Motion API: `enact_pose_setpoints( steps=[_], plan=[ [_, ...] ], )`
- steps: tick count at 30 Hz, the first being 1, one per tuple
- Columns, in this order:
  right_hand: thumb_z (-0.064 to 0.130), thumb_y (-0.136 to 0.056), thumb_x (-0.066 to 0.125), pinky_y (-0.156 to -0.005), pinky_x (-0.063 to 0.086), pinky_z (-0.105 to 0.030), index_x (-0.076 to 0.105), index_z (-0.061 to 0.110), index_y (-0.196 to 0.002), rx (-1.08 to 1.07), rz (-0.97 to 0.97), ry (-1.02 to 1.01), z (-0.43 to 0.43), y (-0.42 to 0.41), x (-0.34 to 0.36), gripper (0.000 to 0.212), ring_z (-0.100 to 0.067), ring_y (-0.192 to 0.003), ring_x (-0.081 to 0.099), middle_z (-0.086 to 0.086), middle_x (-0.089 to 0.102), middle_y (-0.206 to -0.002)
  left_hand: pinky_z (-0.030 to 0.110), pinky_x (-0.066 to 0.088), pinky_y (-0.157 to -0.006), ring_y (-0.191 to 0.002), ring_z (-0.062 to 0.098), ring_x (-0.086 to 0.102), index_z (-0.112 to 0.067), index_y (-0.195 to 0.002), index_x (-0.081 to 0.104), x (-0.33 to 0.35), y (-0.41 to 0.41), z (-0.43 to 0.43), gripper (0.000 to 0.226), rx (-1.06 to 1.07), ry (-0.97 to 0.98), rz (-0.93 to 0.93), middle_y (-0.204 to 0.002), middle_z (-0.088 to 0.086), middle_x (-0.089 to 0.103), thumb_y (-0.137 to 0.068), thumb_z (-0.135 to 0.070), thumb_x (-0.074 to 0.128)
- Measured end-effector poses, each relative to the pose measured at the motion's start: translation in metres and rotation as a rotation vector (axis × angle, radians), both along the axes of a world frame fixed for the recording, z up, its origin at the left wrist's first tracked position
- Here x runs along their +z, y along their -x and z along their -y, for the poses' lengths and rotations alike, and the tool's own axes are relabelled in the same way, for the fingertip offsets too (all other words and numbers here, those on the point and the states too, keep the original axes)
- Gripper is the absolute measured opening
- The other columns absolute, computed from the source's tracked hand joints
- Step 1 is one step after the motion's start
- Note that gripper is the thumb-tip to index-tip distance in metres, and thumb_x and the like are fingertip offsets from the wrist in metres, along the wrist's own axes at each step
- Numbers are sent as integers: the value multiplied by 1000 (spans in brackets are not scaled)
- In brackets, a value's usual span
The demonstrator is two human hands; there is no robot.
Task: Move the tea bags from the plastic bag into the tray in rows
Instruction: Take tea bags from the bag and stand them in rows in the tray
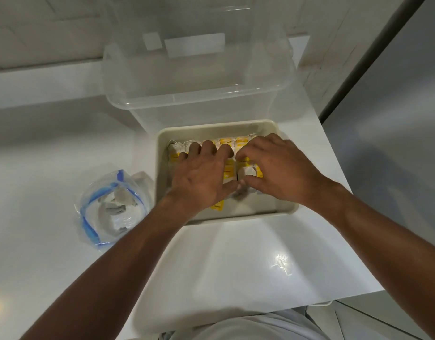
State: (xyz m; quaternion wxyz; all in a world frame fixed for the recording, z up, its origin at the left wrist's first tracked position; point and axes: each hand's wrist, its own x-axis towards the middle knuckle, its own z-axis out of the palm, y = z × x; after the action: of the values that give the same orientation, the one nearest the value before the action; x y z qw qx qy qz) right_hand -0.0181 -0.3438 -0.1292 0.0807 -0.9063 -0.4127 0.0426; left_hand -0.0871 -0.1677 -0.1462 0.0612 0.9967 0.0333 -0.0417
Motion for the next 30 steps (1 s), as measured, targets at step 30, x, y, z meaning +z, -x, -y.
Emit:
enact_pose_setpoints(
  steps=[30],
  plan=[
    [31, -86, 74, -70, 51, -19, 67, 26, -105, -213, -493, -640, -175, 139, 24, 20, -7, -82, 63, 16, 64, -102, 25, 50, -74, -90, 5, 63, -36, -114, 59, 13, 142, -205, 34, 61, 512, 85, -106, -18, 64, -84, -41, 74]
  ],
)
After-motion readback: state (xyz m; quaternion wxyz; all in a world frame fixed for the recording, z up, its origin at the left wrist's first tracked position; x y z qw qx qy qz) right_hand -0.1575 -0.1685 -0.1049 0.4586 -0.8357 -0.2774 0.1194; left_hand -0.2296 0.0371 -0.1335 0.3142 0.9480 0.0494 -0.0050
